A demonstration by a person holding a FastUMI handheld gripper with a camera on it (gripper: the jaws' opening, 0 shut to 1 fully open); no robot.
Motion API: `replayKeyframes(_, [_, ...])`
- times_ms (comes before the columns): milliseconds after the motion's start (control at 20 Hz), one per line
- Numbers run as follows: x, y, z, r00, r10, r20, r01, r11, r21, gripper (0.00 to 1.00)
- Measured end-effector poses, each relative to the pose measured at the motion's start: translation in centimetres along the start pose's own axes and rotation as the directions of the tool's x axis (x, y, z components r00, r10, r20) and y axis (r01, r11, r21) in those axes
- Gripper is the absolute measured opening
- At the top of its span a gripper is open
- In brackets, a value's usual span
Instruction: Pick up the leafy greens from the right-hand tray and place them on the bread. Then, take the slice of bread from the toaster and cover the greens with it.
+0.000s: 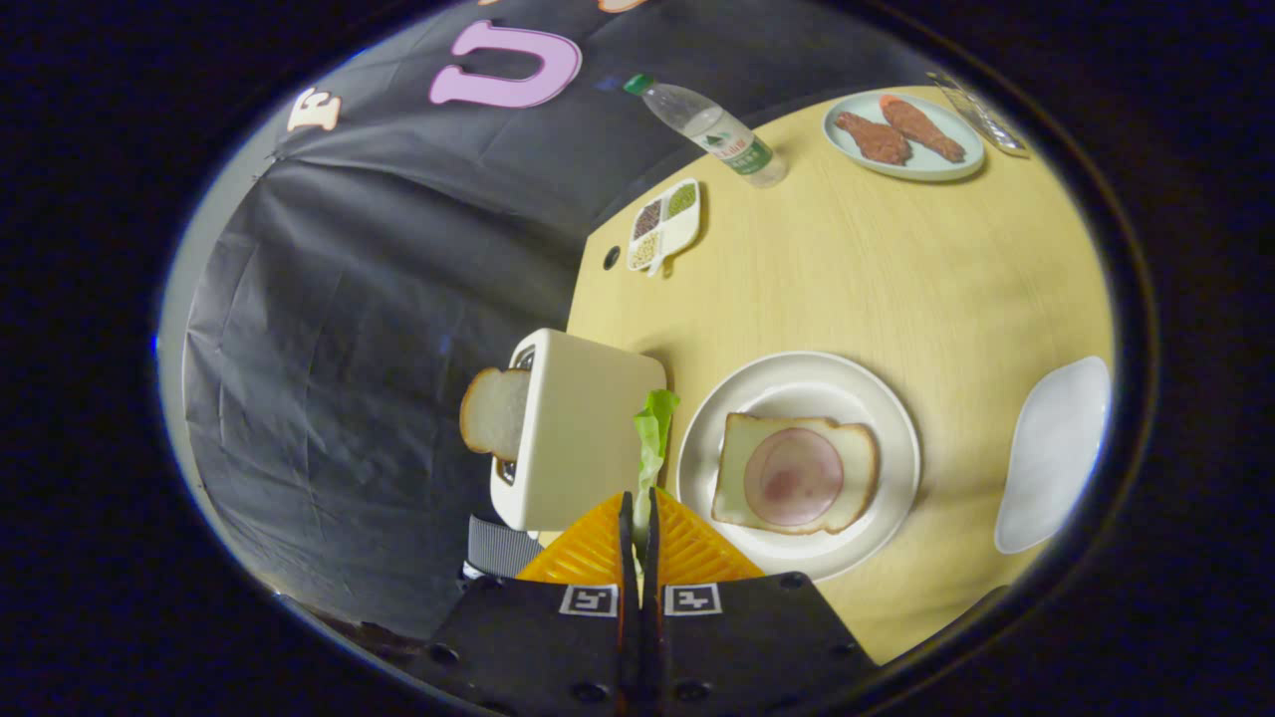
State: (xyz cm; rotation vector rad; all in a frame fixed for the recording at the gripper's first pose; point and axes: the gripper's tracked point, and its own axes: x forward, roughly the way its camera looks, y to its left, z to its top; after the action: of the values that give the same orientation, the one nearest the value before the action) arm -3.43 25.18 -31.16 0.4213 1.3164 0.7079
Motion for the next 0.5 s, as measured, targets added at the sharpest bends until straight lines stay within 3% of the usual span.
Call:
replayKeyframes(250, [2.4,-6.3,0.0,0.984,-0.176,-0.006,0.176,0.983,0.048,0.03])
replayKeyframes(500, [1.6,-10.2,-0.7,0.936,-0.353,0.014,0.353,0.935,-0.047,0.03])
